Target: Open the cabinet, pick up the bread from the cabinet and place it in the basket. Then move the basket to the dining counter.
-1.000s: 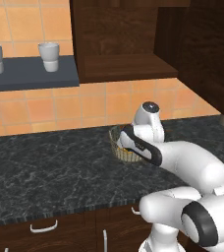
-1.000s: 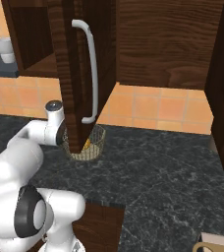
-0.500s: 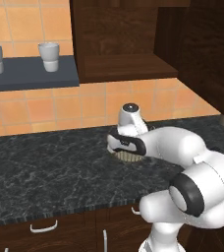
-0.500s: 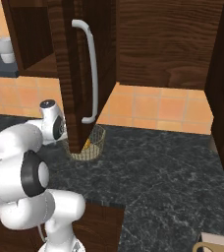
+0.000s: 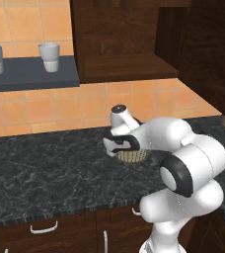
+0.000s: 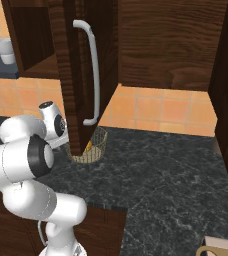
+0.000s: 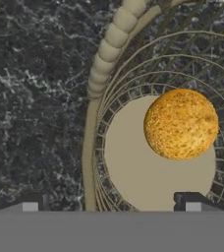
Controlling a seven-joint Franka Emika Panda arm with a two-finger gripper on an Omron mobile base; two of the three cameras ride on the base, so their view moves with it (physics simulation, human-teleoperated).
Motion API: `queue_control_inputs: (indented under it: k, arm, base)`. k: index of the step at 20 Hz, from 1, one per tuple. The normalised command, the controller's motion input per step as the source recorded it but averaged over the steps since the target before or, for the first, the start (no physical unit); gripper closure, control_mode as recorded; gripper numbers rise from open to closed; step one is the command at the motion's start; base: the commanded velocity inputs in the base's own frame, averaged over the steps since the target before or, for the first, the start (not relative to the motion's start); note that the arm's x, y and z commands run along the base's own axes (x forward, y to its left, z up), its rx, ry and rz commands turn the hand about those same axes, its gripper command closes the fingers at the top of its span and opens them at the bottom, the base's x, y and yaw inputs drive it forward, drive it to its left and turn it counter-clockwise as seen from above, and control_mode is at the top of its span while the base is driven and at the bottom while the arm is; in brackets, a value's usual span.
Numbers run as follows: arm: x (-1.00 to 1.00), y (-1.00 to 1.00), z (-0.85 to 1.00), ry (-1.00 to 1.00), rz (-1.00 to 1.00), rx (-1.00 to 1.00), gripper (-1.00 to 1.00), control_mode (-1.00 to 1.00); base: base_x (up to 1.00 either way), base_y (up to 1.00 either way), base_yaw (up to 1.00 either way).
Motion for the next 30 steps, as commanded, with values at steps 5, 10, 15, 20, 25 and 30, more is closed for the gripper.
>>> queue_control_inputs:
  k: [5, 10, 15, 20, 25, 30]
  arm:
    - [0.07, -0.12, -0.38, 0.07, 0.08, -0.1, -1.0, -1.0]
    - [-0.07, -0.18, -0.26, 0.02, 0.09, -0.06, 1.0, -1.0]
    - [-0.38, -0.5, -0.03, -0.05, 0.07, -0.01, 1.0, -1.0]
    - [-0.22, -0.28, 0.11, -0.06, 0.12, 0.0, 1.0, -1.0]
    - [-1.0, 0.41, 0.93, -0.14, 0.17, 0.0, 1.0, -1.0]
    - [-0.97, 0.51, 0.76, -0.01, 0.08, 0.0, 1.0, -1.0]
  base:
    - [0.0, 0.0, 0.0]
    - [0.0, 0.0, 0.0]
    - [0.0, 0.0, 0.0]
    - [0.0, 0.0, 0.0]
    - [0.0, 0.0, 0.0]
    - [0.0, 0.0, 0.0]
